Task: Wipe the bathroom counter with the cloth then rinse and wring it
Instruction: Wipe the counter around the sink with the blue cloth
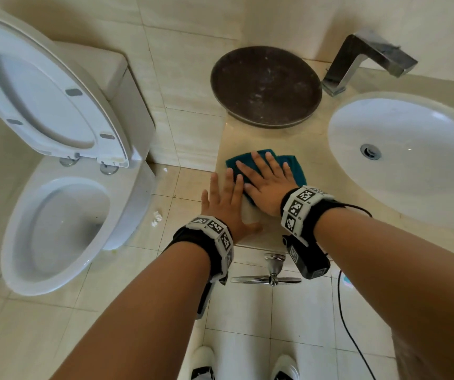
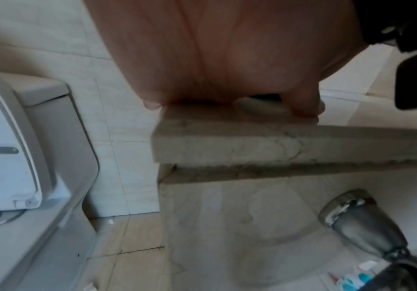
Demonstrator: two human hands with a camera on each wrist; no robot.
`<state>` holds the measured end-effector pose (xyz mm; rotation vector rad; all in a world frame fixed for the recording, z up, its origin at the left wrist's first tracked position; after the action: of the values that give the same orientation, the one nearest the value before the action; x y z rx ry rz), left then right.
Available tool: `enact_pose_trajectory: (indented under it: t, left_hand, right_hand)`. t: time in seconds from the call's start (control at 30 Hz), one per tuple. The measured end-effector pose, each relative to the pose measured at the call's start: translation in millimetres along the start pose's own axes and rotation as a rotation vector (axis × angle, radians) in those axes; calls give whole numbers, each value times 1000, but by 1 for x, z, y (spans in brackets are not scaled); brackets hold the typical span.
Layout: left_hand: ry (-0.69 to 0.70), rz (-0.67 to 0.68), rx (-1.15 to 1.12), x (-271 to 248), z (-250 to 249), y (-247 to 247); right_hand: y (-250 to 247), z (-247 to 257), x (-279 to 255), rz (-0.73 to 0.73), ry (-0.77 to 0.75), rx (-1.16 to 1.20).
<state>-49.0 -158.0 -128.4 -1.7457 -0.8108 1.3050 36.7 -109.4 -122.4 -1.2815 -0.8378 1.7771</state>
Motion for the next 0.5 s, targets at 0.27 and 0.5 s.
enact_pose_trajectory:
  t: [0.27,0.5]
  left_hand:
    - [21,46,52,1,0,5]
    - [18,57,75,1,-1,5]
  right_hand:
    - [-22,-68,-1,-35,227,93]
    - [-9,-70,-27,-8,205,46]
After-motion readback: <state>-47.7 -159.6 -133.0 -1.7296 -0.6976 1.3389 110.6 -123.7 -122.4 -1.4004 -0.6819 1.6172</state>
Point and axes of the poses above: each hand's wrist, its own x-axis towards the middle knuckle, its own y-axis out of the palm, z = x × y, the point moved 10 cm from there along x, towards the middle knuckle, and after that the axes turned 9 degrees about x, right-handed, at the moved point
